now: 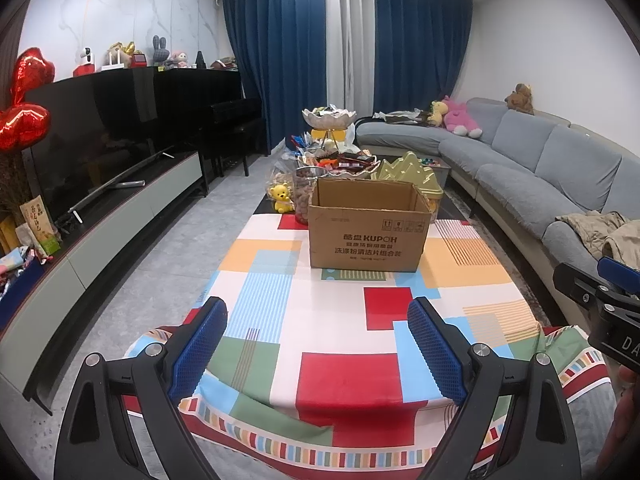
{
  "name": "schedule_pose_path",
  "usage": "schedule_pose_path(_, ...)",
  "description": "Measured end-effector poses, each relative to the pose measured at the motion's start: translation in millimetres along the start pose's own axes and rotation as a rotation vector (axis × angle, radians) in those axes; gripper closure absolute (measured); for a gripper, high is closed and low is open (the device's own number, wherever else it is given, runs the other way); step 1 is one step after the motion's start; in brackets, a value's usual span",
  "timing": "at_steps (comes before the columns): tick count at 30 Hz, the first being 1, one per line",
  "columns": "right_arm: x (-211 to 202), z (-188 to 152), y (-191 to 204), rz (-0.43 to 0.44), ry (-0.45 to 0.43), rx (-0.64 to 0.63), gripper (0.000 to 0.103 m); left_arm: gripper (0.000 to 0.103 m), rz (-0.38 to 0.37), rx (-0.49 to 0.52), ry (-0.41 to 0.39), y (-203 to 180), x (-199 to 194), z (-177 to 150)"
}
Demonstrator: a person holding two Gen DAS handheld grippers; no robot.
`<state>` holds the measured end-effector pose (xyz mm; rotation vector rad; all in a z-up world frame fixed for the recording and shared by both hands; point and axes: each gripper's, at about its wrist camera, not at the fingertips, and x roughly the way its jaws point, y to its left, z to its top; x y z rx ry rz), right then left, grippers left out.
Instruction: Organize snacks
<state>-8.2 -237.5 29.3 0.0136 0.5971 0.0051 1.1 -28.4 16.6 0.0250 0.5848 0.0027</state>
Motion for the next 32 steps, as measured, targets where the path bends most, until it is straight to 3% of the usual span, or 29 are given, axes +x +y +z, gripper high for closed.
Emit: schedule_pose_path(32, 1.0, -1.7, -0.8, 0.001, 0.007, 0.003, 0.018, 0.011, -0.001, 0.002, 0.0, 0.6, 1.8, 0.3)
